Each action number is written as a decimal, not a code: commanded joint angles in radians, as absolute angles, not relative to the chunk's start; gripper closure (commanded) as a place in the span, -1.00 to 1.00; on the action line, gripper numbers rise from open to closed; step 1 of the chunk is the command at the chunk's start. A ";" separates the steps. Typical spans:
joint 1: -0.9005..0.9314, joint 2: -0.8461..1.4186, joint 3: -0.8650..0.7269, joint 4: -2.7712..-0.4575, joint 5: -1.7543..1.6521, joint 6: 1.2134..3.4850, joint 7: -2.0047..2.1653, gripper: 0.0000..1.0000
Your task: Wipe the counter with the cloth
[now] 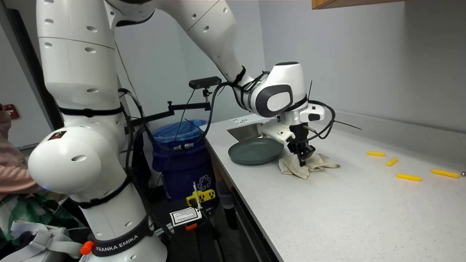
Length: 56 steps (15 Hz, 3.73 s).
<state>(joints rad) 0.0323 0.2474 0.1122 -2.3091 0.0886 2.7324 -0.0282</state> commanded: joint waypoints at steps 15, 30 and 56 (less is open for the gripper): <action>-0.137 0.106 -0.116 -2.516 0.084 2.781 -0.038 0.94; 0.061 0.056 0.141 -2.568 0.194 2.744 -0.137 0.94; 0.010 -0.135 -0.023 -2.759 0.143 2.682 -0.167 0.94</action>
